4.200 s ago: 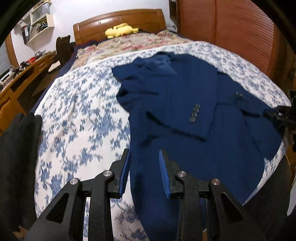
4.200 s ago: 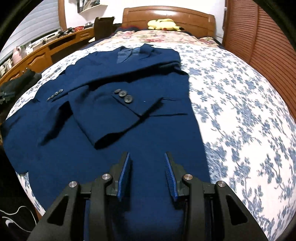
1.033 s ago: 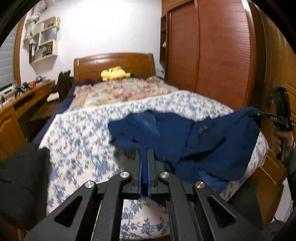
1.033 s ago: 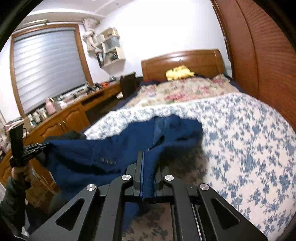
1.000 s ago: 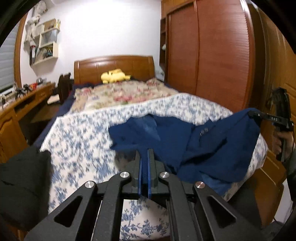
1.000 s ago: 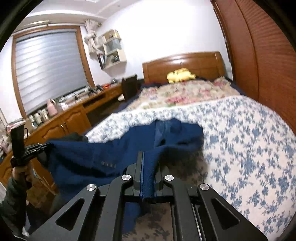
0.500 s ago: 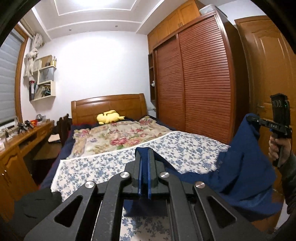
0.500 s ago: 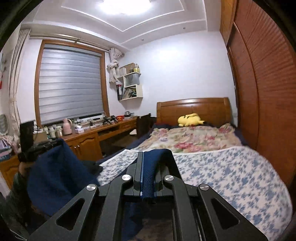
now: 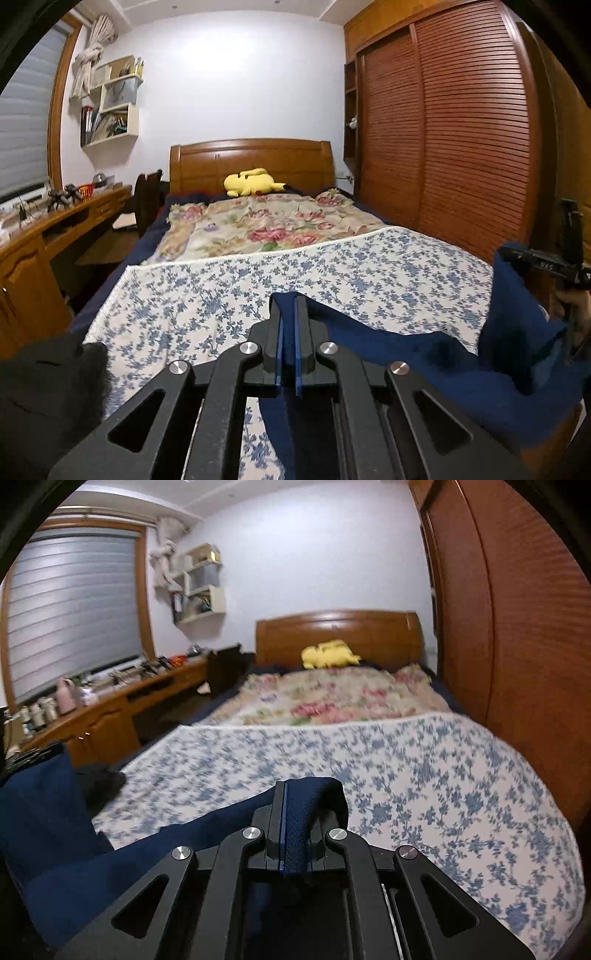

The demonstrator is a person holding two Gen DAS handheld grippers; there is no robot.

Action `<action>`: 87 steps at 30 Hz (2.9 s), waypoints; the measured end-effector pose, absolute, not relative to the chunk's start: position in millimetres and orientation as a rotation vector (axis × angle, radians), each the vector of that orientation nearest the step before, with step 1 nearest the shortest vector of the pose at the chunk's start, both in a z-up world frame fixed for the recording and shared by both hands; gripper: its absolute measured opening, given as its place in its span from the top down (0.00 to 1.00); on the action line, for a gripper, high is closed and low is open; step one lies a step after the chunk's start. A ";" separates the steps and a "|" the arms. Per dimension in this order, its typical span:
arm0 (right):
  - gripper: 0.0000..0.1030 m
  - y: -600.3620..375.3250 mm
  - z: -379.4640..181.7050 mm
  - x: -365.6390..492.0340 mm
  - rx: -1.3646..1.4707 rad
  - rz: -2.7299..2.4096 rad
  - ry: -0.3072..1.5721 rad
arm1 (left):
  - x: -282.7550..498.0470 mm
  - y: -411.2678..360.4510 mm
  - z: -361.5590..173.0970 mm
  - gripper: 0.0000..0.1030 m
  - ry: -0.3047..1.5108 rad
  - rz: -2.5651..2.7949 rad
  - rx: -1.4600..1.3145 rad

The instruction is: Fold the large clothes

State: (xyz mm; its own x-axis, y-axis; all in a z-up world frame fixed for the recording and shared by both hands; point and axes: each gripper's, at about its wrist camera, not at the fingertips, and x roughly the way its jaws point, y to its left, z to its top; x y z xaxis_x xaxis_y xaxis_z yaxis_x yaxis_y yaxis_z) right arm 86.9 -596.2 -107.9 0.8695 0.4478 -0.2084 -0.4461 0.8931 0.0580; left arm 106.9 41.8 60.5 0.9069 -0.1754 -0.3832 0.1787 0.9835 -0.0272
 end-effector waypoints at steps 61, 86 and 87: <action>0.42 -314.0 -124.5 164.0 -0.291 0.789 0.610 | 129.5 121.8 -55.1 0.70 0.567 -0.009 0.009; 0.92 -190.9 -142.2 156.4 -0.725 0.826 0.682 | 106.2 165.5 -50.2 0.70 0.545 0.019 -0.050; 0.93 -187.4 -136.2 159.5 -0.727 0.810 0.650 | 105.5 165.8 -50.3 0.70 0.545 0.018 -0.050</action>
State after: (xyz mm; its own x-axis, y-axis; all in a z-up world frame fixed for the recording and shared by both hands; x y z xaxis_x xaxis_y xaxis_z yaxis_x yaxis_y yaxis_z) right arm 159.5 -187.4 -136.2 0.5292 0.4031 -0.7466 -0.8160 0.4829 -0.3176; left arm 105.5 165.8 -50.3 0.8549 0.0041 -0.5188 -0.0305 0.9986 -0.0424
